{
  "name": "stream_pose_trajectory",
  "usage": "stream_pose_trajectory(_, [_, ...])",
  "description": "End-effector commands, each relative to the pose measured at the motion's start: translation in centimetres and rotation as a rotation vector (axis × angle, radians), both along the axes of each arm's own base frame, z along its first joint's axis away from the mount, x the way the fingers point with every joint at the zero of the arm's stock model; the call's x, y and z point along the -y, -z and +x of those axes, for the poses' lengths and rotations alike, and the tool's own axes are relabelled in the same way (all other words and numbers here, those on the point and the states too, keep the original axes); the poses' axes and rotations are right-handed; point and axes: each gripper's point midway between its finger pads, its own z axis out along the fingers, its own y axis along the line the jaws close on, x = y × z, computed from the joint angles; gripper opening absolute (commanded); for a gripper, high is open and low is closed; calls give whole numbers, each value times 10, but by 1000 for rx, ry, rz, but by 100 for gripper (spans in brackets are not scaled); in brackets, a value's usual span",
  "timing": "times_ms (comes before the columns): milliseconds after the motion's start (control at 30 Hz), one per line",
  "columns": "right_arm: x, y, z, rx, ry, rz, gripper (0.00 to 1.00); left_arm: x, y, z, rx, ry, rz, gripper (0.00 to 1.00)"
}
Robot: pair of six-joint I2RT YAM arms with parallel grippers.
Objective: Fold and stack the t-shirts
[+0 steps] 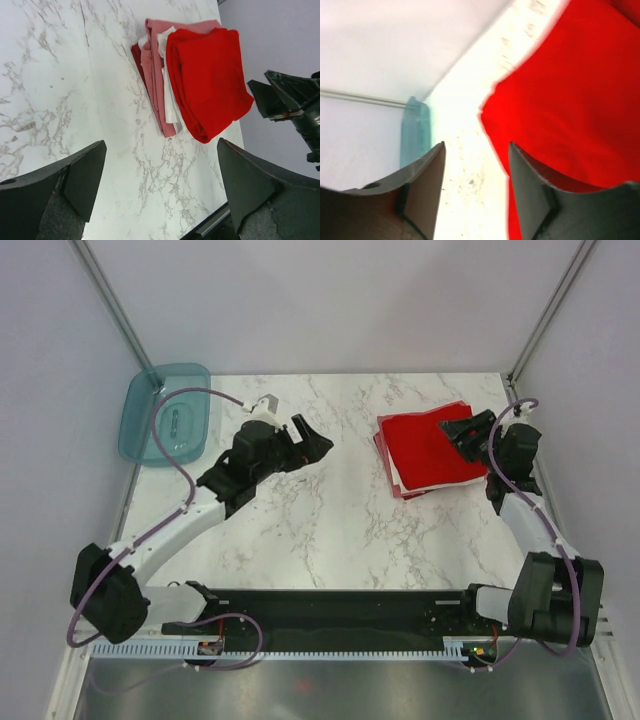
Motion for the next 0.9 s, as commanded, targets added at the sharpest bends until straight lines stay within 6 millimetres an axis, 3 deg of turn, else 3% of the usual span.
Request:
stream_pose_trajectory(0, [-6, -42, -9, 95, -15, -46, 59, -33, 1, -8, 90, -69, 81, 100])
stream_pose_trajectory(33, [-14, -36, -13, 90, -42, -21, 57, -41, -10, -13, 124, -82, 74, 100])
stream_pose_trajectory(100, [-27, -34, -13, 113, -89, 41, 47, -53, -1, -18, 128, -111, 108, 100])
stream_pose_trajectory(167, [-45, -17, -16, 85, -139, 69, 35, -62, -3, -22, 141, -138, 107, 99])
stream_pose_trajectory(200, [-49, -9, -13, 77, -150, 86, 32, -66, 7, -25, 131, -141, 122, 99])
stream_pose_trajectory(367, [-66, 32, -13, 30, -201, 181, 28, -84, 32, -34, 131, -168, 194, 98])
stream_pose_trajectory(533, [-69, 73, -4, -10, -223, 199, 28, -93, 33, -37, 166, -185, 215, 98])
stream_pose_trajectory(667, [-70, 72, 3, 0, -239, 166, 27, -94, 33, -36, 174, -188, 221, 98])
stream_pose_trajectory(733, [-72, 52, 3, 36, -244, 122, 32, -94, 31, -36, 180, -187, 216, 98])
stream_pose_trajectory(767, [-69, 58, 1, 4, -230, 60, 40, -95, 30, -37, 183, -187, 215, 98])
stream_pose_trajectory(800, [-69, 33, 2, 60, -230, 15, 44, -95, 29, -38, 187, -186, 213, 98])
stream_pose_trajectory(867, [-67, 20, -6, 68, -220, -114, 57, -98, 26, -41, 194, -194, 203, 99])
